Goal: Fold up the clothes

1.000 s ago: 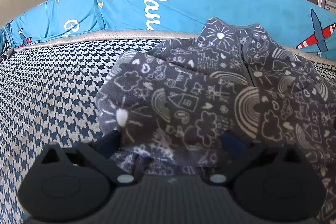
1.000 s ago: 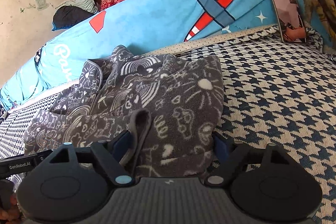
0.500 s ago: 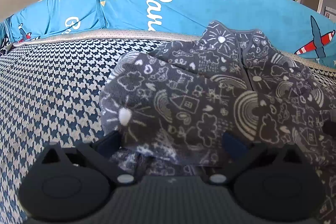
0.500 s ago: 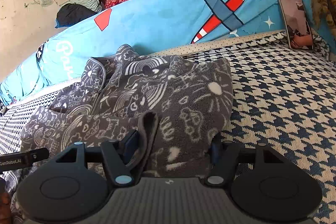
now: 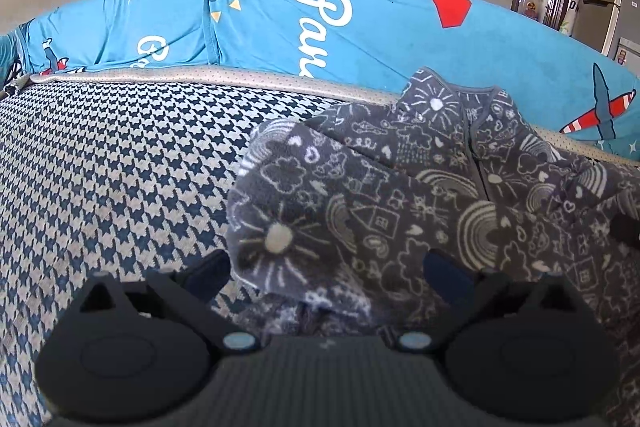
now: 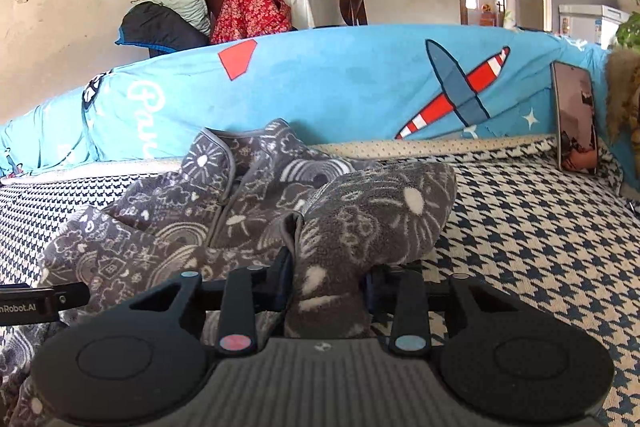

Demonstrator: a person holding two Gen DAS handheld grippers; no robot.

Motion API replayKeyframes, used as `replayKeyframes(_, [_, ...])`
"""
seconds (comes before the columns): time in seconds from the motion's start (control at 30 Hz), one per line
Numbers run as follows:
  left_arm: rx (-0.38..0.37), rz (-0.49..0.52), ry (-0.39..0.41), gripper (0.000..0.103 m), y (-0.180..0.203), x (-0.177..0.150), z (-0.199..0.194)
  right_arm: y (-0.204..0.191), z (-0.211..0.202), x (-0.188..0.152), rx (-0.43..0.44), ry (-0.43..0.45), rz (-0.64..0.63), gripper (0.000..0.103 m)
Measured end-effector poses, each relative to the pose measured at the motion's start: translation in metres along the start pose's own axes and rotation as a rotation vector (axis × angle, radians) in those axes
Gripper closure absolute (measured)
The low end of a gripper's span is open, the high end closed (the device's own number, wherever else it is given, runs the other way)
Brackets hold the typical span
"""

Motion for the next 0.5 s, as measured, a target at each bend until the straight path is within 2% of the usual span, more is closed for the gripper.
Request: replayKeyframes(0.5, [0.053, -0.174, 0.037, 0.000, -0.082, 0.019, -0.024, -0.129, -0.007, 0.027, 0.033, 0.147, -0.265, 0.070])
Point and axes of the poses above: each gripper's, at about its wrist camera, not at the fingertips, and z roughly the way its jaws point, y to its right, x to its top, the point moved 1 cm from there along z, roughly the way its jaws point, and after that the axes turned 5 degrees about -z, right-handed, at the moved point
